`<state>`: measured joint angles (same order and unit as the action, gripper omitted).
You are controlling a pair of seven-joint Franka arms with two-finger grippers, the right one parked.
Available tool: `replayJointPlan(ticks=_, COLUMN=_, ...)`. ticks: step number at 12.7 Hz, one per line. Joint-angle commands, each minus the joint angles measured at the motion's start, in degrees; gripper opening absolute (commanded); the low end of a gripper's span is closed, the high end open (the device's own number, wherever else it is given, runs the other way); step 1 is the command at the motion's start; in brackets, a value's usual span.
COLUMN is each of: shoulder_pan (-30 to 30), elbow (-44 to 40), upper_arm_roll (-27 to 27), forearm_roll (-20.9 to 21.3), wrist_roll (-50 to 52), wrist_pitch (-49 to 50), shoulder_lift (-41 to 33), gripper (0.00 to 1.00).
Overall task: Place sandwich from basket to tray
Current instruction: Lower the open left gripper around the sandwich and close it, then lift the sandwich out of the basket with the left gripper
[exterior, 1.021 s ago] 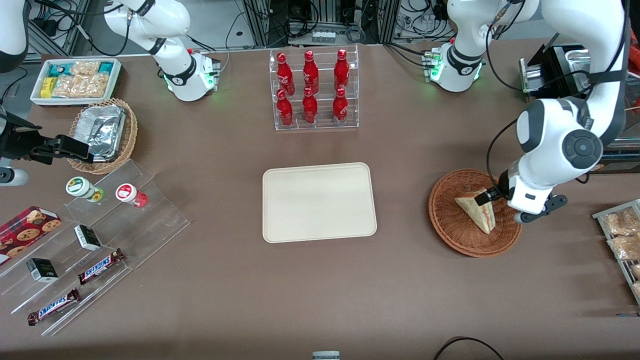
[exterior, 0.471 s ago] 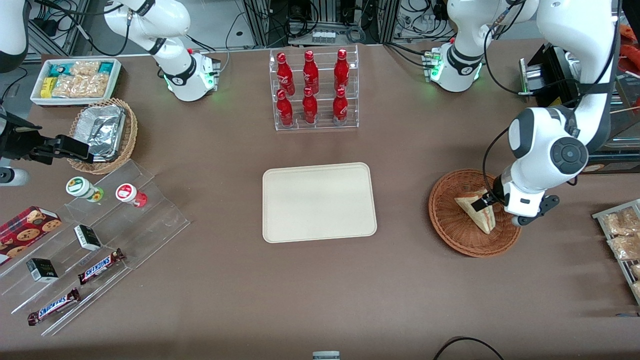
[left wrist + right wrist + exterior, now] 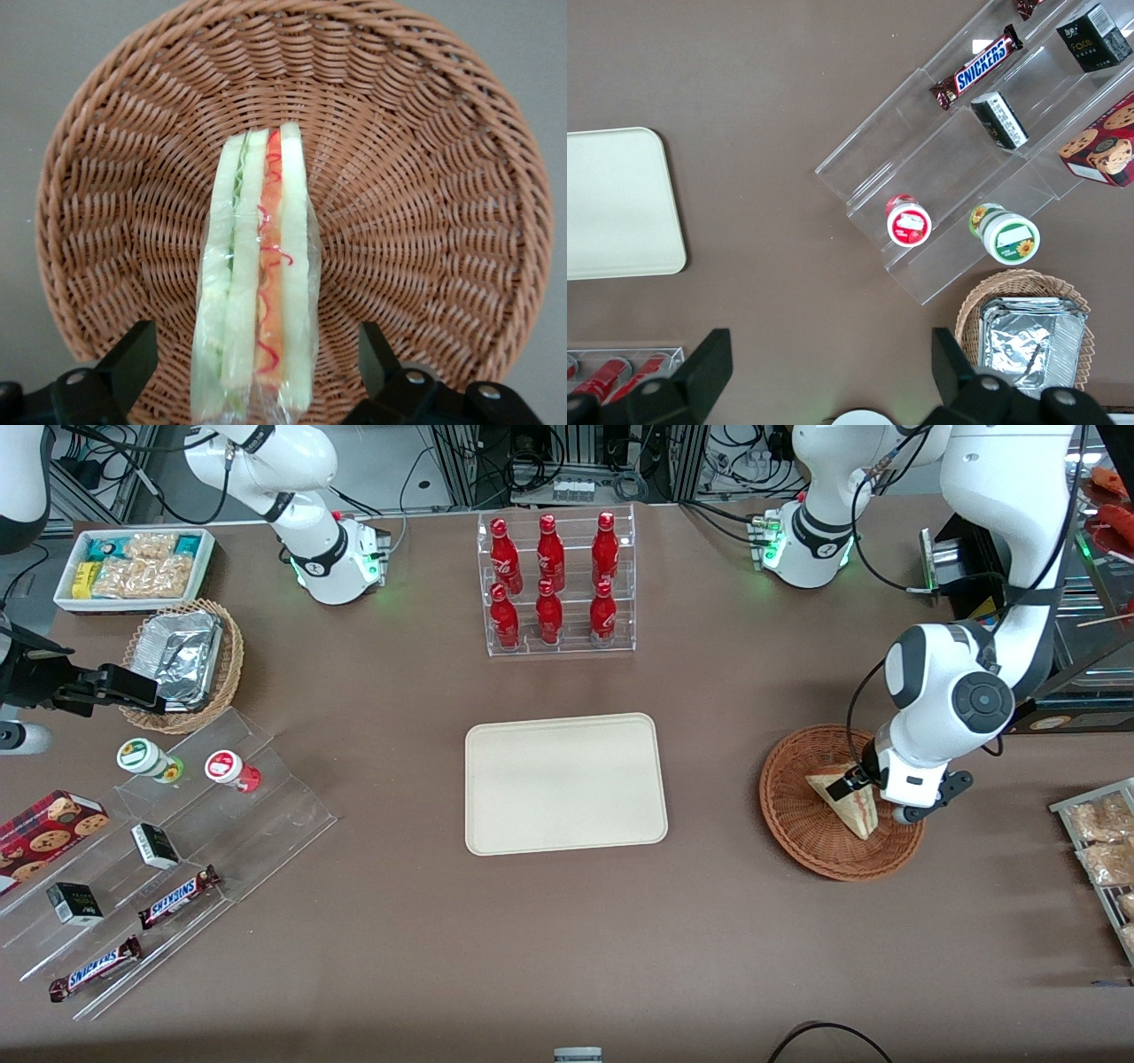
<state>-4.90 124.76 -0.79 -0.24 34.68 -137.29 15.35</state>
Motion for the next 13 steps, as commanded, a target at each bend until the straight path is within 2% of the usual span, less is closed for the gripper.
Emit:
replayJointPlan(ticks=1, shoulder_pan=0.16, elbow=0.84, upper_arm_roll=0.0, forearm_roll=-0.9, wrist_roll=0.65, wrist_pitch=-3.24, shoulder_lift=1.7, gripper=1.0)
replayJointPlan(ticks=2, shoulder_pan=0.16, elbow=1.1, upper_arm_roll=0.0, forearm_roll=-0.99, wrist_roll=0.65, wrist_pitch=-3.6, shoulder_lift=1.88, gripper=0.99)
replayJointPlan(ticks=3, shoulder_pan=0.16, elbow=1.19, upper_arm_roll=0.0, forearm_roll=-1.08, wrist_roll=0.65, wrist_pitch=-3.6, shoulder_lift=1.97, gripper=0.88)
replayJointPlan(ticks=5, shoulder_pan=0.24, elbow=1.46, upper_arm_roll=0.0, forearm_roll=-1.08, wrist_roll=0.65, wrist_pitch=-2.82, shoulder_lift=1.27, gripper=0.31)
replayJointPlan(ticks=6, shoulder_pan=0.25, elbow=1.37, upper_arm_roll=-0.08, forearm_roll=-1.08, wrist_roll=0.48, wrist_pitch=-1.86, shoulder_lift=0.48, gripper=0.14)
replayJointPlan(ticks=7, shoulder_pan=0.33, elbow=0.93, upper_arm_roll=-0.17, forearm_roll=-1.08, wrist_roll=0.3, wrist_pitch=0.33, shoulder_lift=-0.31, gripper=0.03)
replayJointPlan(ticks=9, shoulder_pan=0.42, elbow=-1.25, upper_arm_roll=-0.26, forearm_roll=-1.08, wrist_roll=-0.05, wrist_pitch=5.42, shoulder_lift=-2.59, gripper=0.02)
replayJointPlan(ticks=13, shoulder_pan=-0.81, elbow=-10.3, upper_arm_roll=0.79, forearm_roll=-0.99, wrist_roll=0.03, wrist_pitch=17.3, shoulder_lift=-2.34, gripper=0.02)
